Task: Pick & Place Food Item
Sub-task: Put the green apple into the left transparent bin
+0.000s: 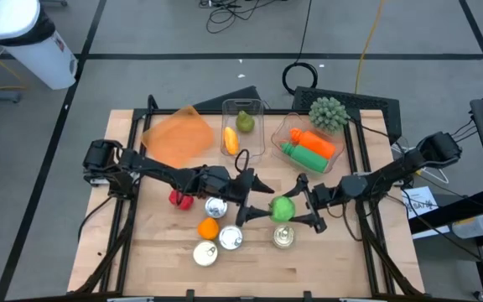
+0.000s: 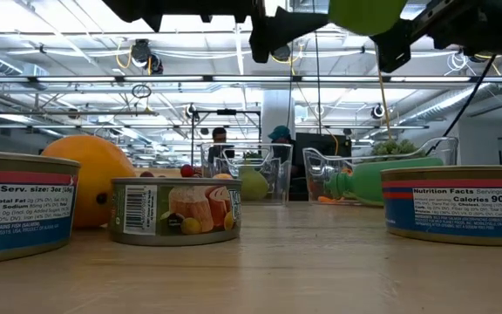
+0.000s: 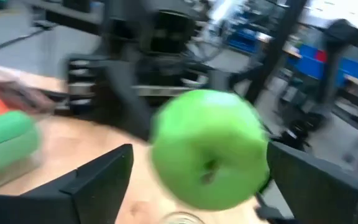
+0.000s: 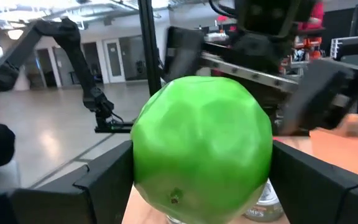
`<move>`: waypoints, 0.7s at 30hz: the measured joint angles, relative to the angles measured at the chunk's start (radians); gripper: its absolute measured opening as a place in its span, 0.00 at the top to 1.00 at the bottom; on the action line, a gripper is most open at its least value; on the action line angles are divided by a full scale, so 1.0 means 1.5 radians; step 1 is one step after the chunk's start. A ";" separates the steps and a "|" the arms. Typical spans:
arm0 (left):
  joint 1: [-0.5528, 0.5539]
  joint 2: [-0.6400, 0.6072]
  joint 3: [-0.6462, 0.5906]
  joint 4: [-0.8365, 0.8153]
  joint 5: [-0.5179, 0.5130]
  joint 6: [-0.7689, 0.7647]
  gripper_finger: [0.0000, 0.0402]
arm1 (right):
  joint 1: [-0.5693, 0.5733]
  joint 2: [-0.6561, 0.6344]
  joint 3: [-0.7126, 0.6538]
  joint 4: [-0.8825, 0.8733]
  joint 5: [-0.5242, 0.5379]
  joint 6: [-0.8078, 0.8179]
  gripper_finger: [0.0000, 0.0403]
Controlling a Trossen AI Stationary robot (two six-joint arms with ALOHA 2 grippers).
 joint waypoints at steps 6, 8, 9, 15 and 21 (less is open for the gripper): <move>-0.020 0.000 -0.001 0.004 0.000 0.048 0.01 | -0.020 0.042 0.036 0.000 -0.040 0.000 0.21; -0.023 0.000 -0.001 0.003 -0.016 0.048 0.01 | -0.025 0.056 0.054 -0.003 -0.050 -0.001 0.21; -0.023 -0.001 -0.001 -0.001 -0.020 0.043 0.01 | -0.026 0.062 0.060 -0.005 -0.052 -0.003 0.21; -0.023 -0.003 -0.001 -0.007 -0.025 0.041 0.01 | -0.041 0.089 0.088 -0.015 -0.067 -0.028 0.21; -0.028 -0.004 -0.001 0.001 -0.036 0.063 0.01 | -0.042 0.079 0.090 -0.005 -0.062 -0.055 0.21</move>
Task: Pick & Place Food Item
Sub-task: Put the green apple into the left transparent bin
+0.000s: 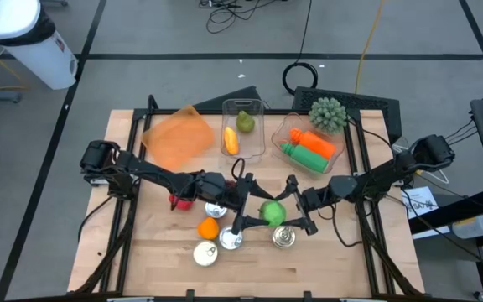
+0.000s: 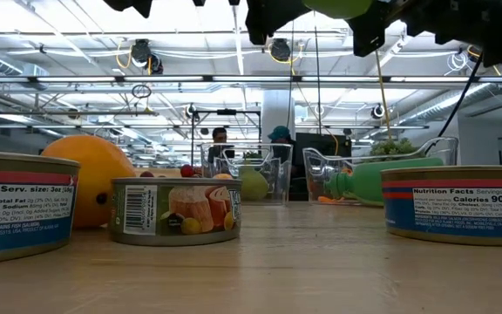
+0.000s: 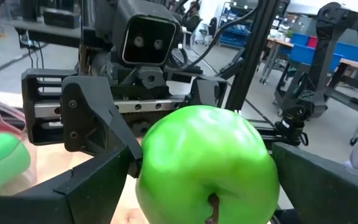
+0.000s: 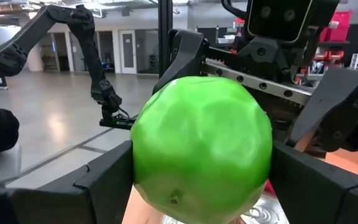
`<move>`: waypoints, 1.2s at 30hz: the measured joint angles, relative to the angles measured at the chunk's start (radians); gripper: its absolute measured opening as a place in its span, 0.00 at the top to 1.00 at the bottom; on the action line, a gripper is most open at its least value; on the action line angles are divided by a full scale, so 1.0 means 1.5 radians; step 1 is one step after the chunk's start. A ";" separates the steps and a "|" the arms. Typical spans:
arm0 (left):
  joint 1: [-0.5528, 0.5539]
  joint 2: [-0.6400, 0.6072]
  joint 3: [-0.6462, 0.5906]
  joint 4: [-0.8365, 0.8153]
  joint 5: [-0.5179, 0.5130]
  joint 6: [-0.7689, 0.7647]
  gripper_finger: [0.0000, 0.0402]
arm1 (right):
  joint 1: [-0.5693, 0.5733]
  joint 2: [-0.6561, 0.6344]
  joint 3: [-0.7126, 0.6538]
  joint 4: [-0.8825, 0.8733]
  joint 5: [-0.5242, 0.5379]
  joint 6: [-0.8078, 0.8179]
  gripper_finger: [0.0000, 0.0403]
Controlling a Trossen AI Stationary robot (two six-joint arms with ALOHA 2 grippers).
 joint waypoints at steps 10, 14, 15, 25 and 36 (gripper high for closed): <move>0.000 0.001 0.000 -0.003 -0.007 0.024 0.23 | -0.001 -0.002 0.000 0.002 0.016 -0.018 0.21; 0.000 0.001 0.000 0.000 -0.009 0.027 0.32 | -0.001 -0.002 0.001 0.005 0.014 -0.025 0.20; 0.000 0.002 0.000 0.000 -0.011 0.028 0.32 | -0.001 -0.002 0.001 0.004 0.013 -0.028 0.19; 0.000 -0.059 0.001 -0.071 -0.060 0.078 0.32 | -0.002 -0.003 0.006 -0.003 0.029 -0.091 0.15; 0.001 -0.155 0.000 -0.184 -0.183 0.110 0.32 | -0.002 -0.019 0.005 -0.044 0.075 -0.104 0.13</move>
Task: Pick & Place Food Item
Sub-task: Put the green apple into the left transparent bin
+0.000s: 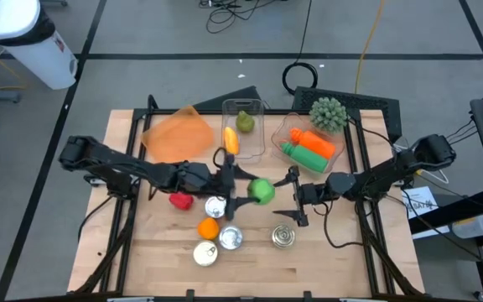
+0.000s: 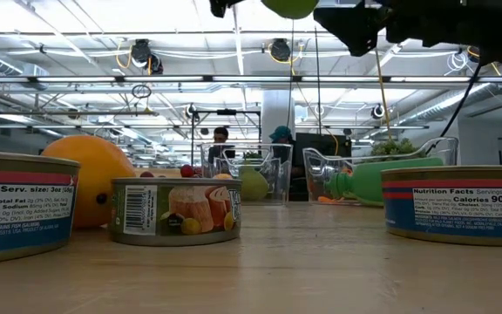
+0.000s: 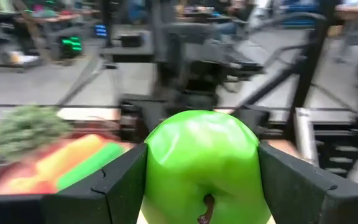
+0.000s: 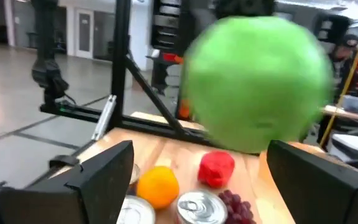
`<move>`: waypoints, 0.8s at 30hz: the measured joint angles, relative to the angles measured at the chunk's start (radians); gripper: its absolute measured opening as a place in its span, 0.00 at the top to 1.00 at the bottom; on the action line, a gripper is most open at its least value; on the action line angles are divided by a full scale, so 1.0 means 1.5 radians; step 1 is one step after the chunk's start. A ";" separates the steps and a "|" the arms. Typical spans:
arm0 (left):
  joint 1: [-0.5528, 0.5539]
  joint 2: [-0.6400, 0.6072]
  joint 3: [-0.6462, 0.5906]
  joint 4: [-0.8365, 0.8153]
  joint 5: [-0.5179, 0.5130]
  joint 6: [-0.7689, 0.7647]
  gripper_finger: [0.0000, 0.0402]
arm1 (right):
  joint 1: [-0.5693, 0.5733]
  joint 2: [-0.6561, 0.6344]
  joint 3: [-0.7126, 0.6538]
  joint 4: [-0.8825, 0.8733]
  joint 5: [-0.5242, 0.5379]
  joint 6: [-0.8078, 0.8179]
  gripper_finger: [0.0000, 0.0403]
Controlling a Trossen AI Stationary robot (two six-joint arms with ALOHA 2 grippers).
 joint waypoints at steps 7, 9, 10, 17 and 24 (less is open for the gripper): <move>0.027 -0.018 0.000 -0.073 -0.108 -0.021 0.33 | 0.006 -0.086 -0.001 -0.130 0.047 0.037 0.15; 0.055 -0.022 0.000 -0.102 -0.123 -0.048 0.33 | 0.008 -0.120 -0.001 -0.184 0.043 0.059 0.15; 0.072 -0.022 0.000 -0.110 -0.123 -0.059 0.33 | 0.007 -0.137 -0.001 -0.213 0.043 0.075 0.15; 0.235 -0.005 0.085 -0.282 -0.037 -0.130 0.33 | 0.007 -0.212 -0.002 -0.356 0.045 0.141 0.16; 0.386 0.077 0.200 -0.424 0.137 -0.184 0.33 | 0.007 -0.214 -0.003 -0.391 0.045 0.141 0.16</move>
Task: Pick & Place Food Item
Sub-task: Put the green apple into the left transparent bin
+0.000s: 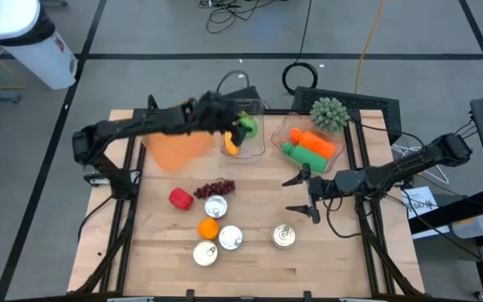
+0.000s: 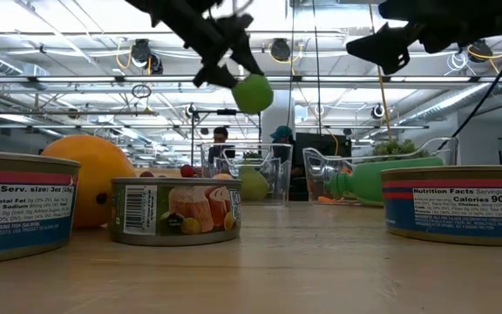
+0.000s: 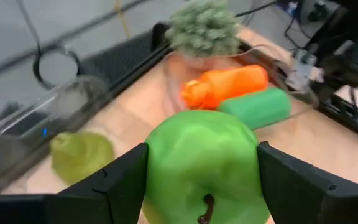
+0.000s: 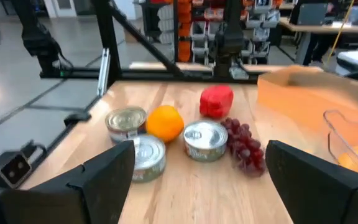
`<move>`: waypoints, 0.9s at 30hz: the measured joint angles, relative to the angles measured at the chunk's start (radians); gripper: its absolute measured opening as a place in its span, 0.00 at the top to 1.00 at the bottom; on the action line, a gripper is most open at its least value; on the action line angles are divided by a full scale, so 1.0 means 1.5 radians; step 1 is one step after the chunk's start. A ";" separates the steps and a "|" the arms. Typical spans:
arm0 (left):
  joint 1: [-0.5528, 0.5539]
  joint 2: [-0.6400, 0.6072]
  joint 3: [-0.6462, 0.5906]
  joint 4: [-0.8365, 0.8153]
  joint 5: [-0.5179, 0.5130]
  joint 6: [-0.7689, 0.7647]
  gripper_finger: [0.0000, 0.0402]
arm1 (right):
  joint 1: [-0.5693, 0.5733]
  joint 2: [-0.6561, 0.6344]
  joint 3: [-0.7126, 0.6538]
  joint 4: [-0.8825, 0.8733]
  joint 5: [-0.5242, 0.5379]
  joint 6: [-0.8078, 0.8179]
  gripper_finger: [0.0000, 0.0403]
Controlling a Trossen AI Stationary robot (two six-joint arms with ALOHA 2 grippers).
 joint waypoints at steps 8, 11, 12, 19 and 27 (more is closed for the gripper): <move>0.071 0.144 0.064 -0.013 0.125 -0.047 0.33 | 0.000 0.000 0.000 -0.014 0.000 0.000 0.16; 0.082 0.183 0.073 -0.012 0.121 -0.064 0.33 | 0.000 0.000 0.000 -0.014 0.000 0.000 0.16; 0.085 0.194 0.074 -0.011 0.117 -0.069 0.33 | 0.000 0.000 0.000 -0.014 0.000 0.000 0.17; 0.087 0.251 0.075 0.000 0.119 -0.101 0.33 | 0.000 0.000 0.000 -0.014 0.000 0.000 0.17; 0.082 0.285 0.075 0.018 0.086 -0.104 0.28 | 0.000 0.000 0.000 -0.014 0.000 -0.002 0.17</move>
